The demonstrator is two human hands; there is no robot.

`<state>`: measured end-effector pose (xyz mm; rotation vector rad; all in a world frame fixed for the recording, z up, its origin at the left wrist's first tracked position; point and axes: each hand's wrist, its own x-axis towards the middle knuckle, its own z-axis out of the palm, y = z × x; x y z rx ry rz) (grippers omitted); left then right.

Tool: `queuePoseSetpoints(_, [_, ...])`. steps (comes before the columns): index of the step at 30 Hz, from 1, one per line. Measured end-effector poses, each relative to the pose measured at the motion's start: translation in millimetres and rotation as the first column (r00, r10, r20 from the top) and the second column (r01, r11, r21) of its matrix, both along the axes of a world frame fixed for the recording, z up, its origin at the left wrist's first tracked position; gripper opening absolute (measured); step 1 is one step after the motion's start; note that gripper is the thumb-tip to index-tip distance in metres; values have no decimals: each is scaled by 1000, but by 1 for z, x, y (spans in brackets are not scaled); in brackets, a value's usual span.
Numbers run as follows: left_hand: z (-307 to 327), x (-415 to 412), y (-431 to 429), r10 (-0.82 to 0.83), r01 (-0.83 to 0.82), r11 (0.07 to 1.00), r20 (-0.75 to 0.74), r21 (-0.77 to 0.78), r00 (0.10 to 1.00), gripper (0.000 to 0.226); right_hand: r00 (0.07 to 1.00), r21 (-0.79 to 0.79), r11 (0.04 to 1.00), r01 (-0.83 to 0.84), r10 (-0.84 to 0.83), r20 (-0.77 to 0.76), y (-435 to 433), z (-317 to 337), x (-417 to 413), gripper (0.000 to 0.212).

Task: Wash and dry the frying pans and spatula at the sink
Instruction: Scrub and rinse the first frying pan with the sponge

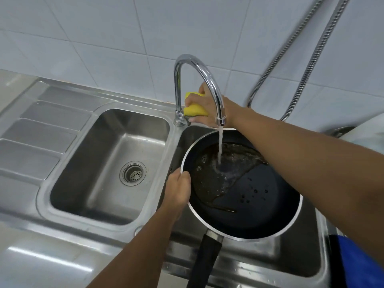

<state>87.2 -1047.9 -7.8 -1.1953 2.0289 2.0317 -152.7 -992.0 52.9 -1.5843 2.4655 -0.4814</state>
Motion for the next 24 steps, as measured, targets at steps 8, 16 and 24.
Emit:
queuePoseSetpoints(8, [-6, -3, -5, 0, 1, 1000, 24, -28, 1000, 30, 975, -124, 982, 145, -120, 186, -28, -21, 0, 42])
queuePoseSetpoints(16, [-8, -11, -2, 15, -15, 1000, 27, -11, 1000, 31, 957, -147, 977, 156, -112, 268, -33, -16, -11, 47])
queuePoseSetpoints(24, [-7, -15, -3, 27, -27, 1000, 25, -6, 999, 29, 981, -93, 979, 184, -176, 85, -47, -35, -12, 44])
